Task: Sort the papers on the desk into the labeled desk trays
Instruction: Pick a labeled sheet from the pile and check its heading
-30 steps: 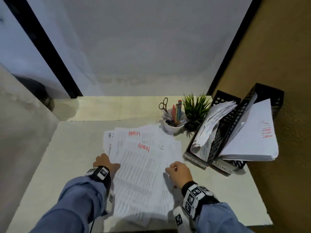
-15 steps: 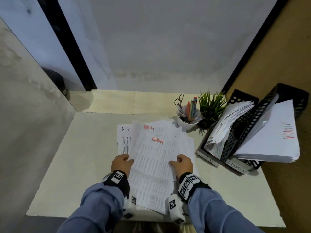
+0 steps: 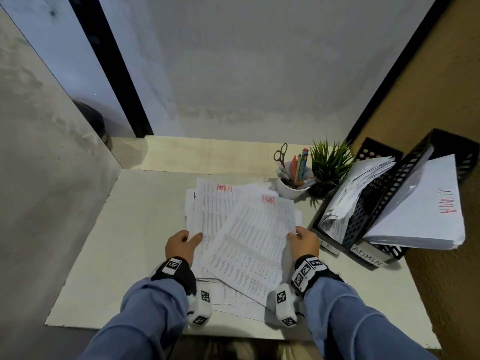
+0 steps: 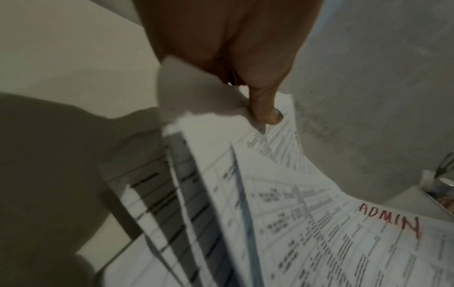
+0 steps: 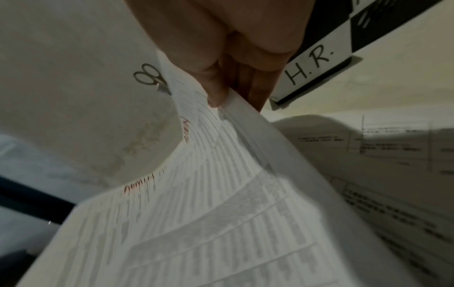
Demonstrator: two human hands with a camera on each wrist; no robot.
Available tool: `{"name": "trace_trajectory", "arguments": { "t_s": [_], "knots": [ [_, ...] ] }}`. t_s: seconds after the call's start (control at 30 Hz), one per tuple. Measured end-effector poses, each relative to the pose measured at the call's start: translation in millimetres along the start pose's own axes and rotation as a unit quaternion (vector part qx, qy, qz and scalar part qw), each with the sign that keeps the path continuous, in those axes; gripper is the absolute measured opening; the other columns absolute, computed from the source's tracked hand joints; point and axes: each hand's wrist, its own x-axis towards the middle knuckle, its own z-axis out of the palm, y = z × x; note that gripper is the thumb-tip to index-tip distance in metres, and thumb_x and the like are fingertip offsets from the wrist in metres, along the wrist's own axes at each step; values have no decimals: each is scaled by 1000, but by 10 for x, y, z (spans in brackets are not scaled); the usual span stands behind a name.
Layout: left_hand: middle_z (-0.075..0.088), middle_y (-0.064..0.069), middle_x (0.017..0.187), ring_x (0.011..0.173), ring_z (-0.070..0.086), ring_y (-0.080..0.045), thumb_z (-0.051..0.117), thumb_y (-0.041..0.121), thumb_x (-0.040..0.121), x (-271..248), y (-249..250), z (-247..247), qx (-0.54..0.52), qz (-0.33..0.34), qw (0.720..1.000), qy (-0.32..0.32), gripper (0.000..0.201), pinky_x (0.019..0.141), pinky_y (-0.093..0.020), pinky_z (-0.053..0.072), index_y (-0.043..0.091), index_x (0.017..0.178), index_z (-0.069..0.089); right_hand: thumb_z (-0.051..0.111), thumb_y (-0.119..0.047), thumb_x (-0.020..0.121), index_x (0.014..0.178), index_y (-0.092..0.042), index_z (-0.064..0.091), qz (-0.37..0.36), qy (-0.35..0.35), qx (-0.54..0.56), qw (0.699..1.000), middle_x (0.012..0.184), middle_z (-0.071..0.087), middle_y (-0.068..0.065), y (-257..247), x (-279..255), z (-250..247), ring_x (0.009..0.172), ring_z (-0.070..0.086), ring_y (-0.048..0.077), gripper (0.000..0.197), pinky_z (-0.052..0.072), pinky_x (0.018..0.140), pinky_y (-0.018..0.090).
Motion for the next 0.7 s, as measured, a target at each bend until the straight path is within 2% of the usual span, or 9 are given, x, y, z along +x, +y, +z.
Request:
{"name": "trace_trajectory", "arguments": {
  "t_s": [0.07, 0.13, 0.23, 0.33, 0.4, 0.5, 0.6, 0.63, 0.7],
  "knots": [
    [44, -3, 62, 62, 39, -21, 75, 21, 78, 5, -12, -18, 17, 1, 1000, 19, 33, 59, -27, 29, 11, 61, 48, 51, 0, 85, 81, -1, 69, 12, 9, 30, 999, 69, 59, 13, 29, 8, -17, 64, 49, 24, 18, 39, 59, 27],
    [59, -6, 79, 76, 55, -22, 74, 17, 79, -31, 40, -26, 14, 2, 999, 31, 15, 72, -28, 43, 8, 86, 65, 52, 3, 82, 75, 2, 66, 25, 13, 56, 998, 65, 52, 11, 62, 7, -31, 62, 44, 21, 16, 36, 58, 25],
    [61, -11, 93, 96, 60, -26, 68, 8, 83, -77, 114, -23, 5, 1, 999, 38, 36, 90, -33, 47, 9, 118, 58, 49, 12, 76, 61, -3, 63, 27, 13, 94, 995, 61, 48, 7, 79, -3, -30, 62, 41, 21, 26, 35, 60, 24],
    [66, -16, 104, 93, 62, -29, 55, 4, 90, -95, 125, -34, 47, 35, 998, 17, 40, 85, -31, 49, 11, 130, 53, 45, 22, 70, 43, -23, 66, 42, 17, 163, 986, 48, 59, -8, 66, -16, -3, 60, 53, 15, 57, 43, 63, 23],
    [67, -16, 103, 83, 59, -25, 48, 4, 93, -118, 119, -55, 81, 70, 994, 12, 36, 76, -26, 45, 10, 128, 57, 46, 24, 68, 41, -20, 65, 53, 6, 189, 981, 46, 60, -9, 56, -29, -26, 59, 57, 10, 55, 46, 59, 20],
    [69, -10, 88, 70, 56, -23, 46, 2, 92, -155, 96, -79, 81, 92, 992, 35, 29, 60, -23, 41, 11, 103, 71, 43, 26, 66, 45, -8, 60, 79, -5, 187, 979, 49, 57, 2, 26, -37, 30, 53, 59, 9, 44, 46, 55, 16],
    [65, 3, 104, 83, 58, -20, 48, -2, 87, -192, 92, -63, 16, 77, 995, 57, 27, 71, -23, 42, 13, 82, 70, 36, 26, 65, 58, -21, 67, 191, -20, 227, 955, 62, 64, -7, -100, -77, 147, 74, 60, 17, 57, 47, 61, 20],
    [64, 5, 108, 88, 57, -18, 48, -4, 86, -212, 104, -49, -9, 79, 995, 65, 26, 76, -21, 42, 9, 81, 69, 36, 26, 66, 74, -17, 71, 210, -8, 209, 955, 72, 65, -2, -38, -74, 153, 79, 60, 17, 56, 48, 60, 18],
    [67, 1, 94, 80, 55, -17, 46, -6, 85, -249, 134, -25, -37, 82, 993, 80, 27, 68, -16, 42, 10, 78, 67, 47, 25, 72, 71, 0, 64, 158, -55, 152, 974, 68, 58, 11, -103, -107, 72, 69, 56, 24, 31, 48, 48, 20]
  ]
}}
